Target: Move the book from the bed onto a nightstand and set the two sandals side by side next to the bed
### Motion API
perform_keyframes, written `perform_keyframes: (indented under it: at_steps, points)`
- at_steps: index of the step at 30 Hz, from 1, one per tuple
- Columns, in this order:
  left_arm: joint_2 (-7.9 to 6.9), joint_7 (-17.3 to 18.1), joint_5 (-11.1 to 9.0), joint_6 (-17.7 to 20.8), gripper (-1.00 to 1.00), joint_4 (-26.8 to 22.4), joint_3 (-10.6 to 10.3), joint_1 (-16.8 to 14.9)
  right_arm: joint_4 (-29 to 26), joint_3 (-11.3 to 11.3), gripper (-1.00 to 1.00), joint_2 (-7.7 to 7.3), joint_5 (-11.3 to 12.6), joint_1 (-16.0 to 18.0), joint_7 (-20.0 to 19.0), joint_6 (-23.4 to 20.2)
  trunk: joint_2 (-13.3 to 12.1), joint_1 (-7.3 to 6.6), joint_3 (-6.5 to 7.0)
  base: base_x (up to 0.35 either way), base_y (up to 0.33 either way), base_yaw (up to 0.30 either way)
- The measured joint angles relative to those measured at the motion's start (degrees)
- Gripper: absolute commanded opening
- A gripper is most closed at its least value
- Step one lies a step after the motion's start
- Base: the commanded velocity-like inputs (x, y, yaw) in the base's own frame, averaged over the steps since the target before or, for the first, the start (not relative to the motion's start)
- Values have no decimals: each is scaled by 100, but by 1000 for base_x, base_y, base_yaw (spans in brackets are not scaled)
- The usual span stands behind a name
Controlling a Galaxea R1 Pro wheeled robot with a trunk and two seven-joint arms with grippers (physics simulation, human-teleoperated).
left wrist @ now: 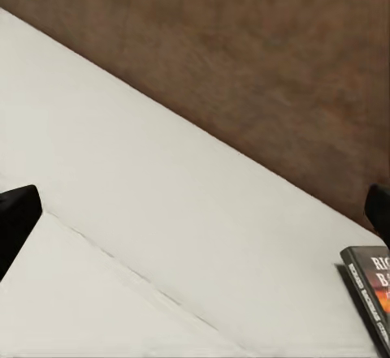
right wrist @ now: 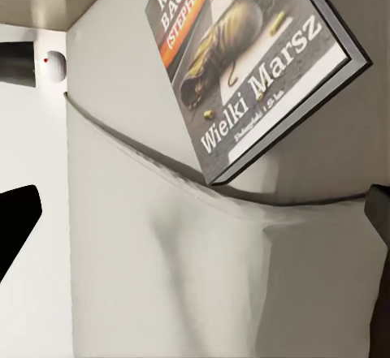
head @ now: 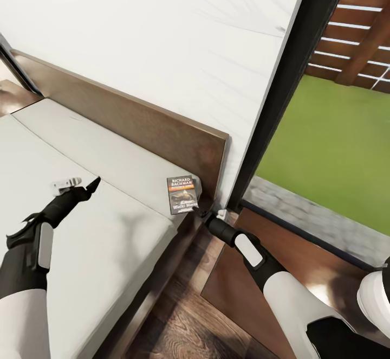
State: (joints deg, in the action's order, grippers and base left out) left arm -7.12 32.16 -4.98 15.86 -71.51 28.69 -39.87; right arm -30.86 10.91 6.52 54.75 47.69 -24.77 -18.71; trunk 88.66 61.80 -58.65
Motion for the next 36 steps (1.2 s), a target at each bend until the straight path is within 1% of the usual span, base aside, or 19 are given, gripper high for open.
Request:
perform_keyframes:
  at_steps: [2,6,8,10,11,12,13,15,16,18,20,22,30,32,34,36]
  points:
    - [-5,9,49,45,100,-16,2,0,0,0,100,0,0,0,0,3,0,0,0,0,0,0]
    - [-22,51,39,142,100,-18,16,0,0,0,100,0,5,0,-1,4,0,0,0,0,0,0]
    - [-80,241,-40,390,100,-19,25,0,0,0,100,0,7,0,0,4,0,0,0,0,0,0]
    - [-150,698,-252,755,100,3,34,0,0,0,100,0,6,0,0,5,0,0,0,0,0,0]
    - [-168,852,-318,858,100,17,36,0,0,0,100,0,7,0,0,5,0,0,0,0,0,0]
    - [-203,1166,-437,1063,100,45,38,0,0,0,100,0,4,0,0,5,0,0,0,0,0,0]
    - [-221,1336,-493,1170,100,57,40,0,0,0,100,0,4,0,0,5,0,0,0,0,0,0]
    - [-270,2010,-682,1564,100,76,41,0,0,0,100,0,3,0,0,9,0,0,0,0,0,0]
    - [-285,2845,-904,1955,100,73,44,-1,0,0,100,0,1,0,0,12,0,0,0,0,0,0]
    - [-280,3169,-993,2072,100,57,39,-1,0,0,100,0,0,0,0,13,0,0,0,0,0,0]
    - [-275,3356,-1038,2144,100,27,27,-1,0,0,100,0,0,0,0,13,0,0,0,0,0,0]
    - [-279,3418,-1048,2170,100,16,25,-1,0,0,100,0,0,0,0,13,0,0,0,0,0,0]
    - [-313,3472,-1024,2218,100,5,36,0,0,0,100,0,0,0,0,8,0,0,0,0,0,0]
    - [-314,3471,-943,2220,100,10,36,0,0,0,100,0,0,0,0,10,0,0,0,0,0,0]
    - [-315,3471,-817,2222,100,12,42,0,0,0,100,0,0,0,0,11,0,0,0,0,0,0]
    - [-315,3470,-746,2223,100,15,45,0,0,0,100,0,0,0,0,8,0,0,0,0,0,0]
